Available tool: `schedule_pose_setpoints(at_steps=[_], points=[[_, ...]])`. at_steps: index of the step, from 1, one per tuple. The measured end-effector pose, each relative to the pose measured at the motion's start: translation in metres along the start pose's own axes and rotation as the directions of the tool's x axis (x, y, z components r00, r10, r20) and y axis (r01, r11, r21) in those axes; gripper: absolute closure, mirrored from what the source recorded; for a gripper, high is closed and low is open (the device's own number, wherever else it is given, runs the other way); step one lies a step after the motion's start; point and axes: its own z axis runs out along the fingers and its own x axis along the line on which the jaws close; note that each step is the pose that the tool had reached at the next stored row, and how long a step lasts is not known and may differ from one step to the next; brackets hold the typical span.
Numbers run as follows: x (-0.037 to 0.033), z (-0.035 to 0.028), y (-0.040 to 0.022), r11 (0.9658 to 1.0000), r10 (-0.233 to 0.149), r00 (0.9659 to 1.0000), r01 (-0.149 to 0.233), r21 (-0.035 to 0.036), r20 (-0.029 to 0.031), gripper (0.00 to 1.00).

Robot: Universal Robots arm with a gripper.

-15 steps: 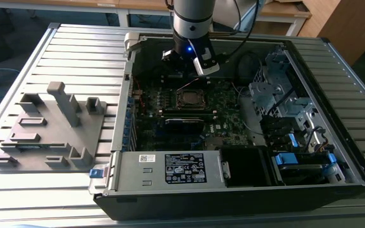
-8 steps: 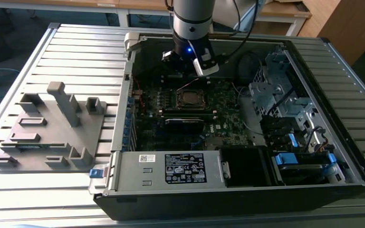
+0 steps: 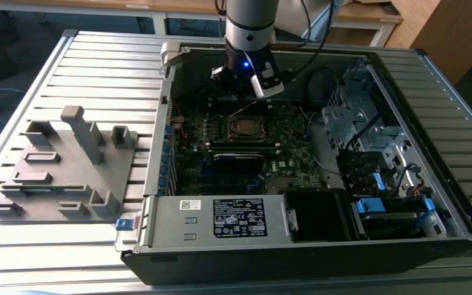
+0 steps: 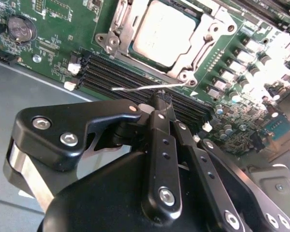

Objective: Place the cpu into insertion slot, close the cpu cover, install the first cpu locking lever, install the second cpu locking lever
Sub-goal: 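Install the first cpu locking lever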

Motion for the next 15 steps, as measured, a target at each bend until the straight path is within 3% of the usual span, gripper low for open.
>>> schedule_pose_setpoints(at_steps=[10,15], points=[[-0.0086,0.0036,0.0027,1.0000,0.000,1.0000,0.000,0.0022,0.0000,0.89],[-0.0092,0.0038,0.0029,1.0000,0.000,1.0000,0.000,0.0024,-0.0001,0.89]])
